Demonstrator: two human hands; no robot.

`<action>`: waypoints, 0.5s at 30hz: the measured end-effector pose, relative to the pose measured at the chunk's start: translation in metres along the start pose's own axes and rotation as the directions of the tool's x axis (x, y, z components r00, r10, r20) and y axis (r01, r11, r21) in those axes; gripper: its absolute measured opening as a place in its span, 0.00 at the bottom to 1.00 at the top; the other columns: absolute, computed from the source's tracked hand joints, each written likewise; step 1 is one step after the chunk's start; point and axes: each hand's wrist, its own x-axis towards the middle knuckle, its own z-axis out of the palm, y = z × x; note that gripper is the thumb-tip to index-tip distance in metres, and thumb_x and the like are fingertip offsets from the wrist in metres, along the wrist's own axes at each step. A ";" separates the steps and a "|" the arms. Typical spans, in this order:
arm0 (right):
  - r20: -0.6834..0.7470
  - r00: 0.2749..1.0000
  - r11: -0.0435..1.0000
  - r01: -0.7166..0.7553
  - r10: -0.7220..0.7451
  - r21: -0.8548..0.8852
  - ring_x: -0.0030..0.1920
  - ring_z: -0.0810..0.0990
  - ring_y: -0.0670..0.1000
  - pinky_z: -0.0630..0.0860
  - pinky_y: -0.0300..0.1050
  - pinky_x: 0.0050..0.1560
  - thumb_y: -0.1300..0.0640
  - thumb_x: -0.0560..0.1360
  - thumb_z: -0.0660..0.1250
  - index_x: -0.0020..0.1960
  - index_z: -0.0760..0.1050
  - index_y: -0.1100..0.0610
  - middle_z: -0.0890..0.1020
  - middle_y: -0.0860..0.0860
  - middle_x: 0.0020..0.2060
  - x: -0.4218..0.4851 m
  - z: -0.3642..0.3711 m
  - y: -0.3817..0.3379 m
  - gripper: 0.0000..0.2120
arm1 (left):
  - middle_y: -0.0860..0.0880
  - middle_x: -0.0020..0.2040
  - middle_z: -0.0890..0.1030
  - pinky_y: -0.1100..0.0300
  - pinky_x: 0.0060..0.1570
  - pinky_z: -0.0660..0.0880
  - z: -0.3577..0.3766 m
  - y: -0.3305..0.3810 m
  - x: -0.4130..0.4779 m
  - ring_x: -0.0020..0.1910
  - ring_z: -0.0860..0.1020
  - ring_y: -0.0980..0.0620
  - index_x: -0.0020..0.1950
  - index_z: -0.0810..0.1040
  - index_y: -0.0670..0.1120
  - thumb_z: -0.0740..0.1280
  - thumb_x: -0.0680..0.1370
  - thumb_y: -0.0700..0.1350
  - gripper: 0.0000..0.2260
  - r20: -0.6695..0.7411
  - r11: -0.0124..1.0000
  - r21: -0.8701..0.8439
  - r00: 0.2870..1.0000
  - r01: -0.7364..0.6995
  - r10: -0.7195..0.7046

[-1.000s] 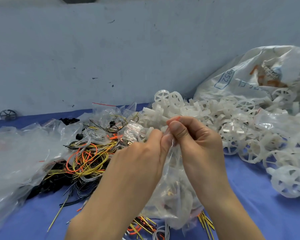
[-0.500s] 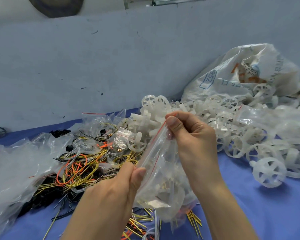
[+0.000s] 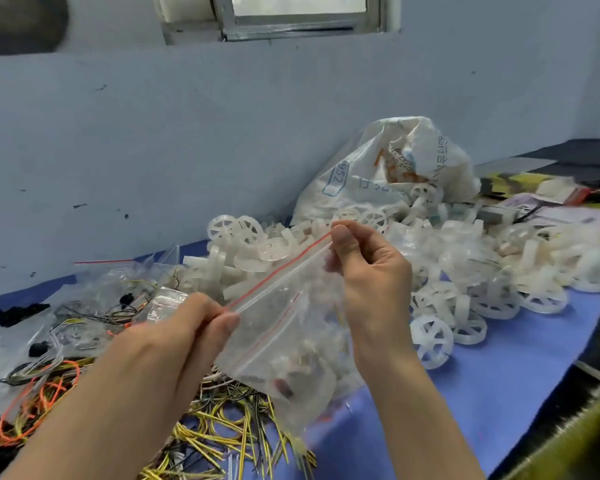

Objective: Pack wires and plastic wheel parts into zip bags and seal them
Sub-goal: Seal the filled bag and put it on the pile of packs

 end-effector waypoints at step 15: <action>0.181 0.939 0.474 0.307 -0.293 -0.825 0.47 0.81 0.49 0.76 0.45 0.55 0.55 0.78 0.67 0.52 0.83 0.53 0.85 0.51 0.47 0.300 -0.039 -0.063 0.07 | 0.47 0.27 0.75 0.64 0.23 0.69 0.126 0.080 0.279 0.20 0.72 0.53 0.42 0.76 0.36 0.58 0.81 0.45 0.15 0.233 0.642 -0.728 0.967 0.241 -0.099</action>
